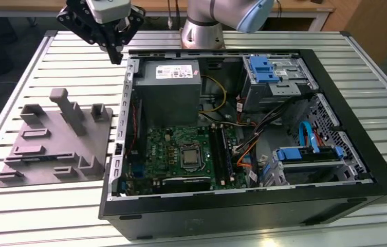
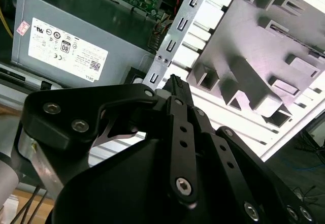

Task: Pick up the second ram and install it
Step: 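Reach for the second ram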

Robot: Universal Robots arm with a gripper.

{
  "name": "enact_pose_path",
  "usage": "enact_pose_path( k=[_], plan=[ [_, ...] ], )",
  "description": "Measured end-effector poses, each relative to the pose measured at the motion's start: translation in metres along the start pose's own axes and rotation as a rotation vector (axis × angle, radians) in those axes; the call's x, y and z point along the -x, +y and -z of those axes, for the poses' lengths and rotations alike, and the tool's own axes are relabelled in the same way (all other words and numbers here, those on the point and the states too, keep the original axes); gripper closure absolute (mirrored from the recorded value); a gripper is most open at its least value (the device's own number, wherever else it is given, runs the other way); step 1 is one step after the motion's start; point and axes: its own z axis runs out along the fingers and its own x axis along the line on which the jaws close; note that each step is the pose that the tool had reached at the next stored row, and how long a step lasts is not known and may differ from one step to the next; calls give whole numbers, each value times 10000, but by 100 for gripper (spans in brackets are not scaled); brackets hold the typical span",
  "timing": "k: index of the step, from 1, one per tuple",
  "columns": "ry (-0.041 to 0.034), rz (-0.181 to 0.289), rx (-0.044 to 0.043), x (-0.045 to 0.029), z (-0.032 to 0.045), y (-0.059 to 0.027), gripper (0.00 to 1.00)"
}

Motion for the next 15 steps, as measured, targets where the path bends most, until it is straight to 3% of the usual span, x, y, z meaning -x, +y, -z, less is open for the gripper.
enact_pose_path(
  k=[15],
  plan=[
    [1, 1, -1, -72, -3, -24, 89]
  ],
)
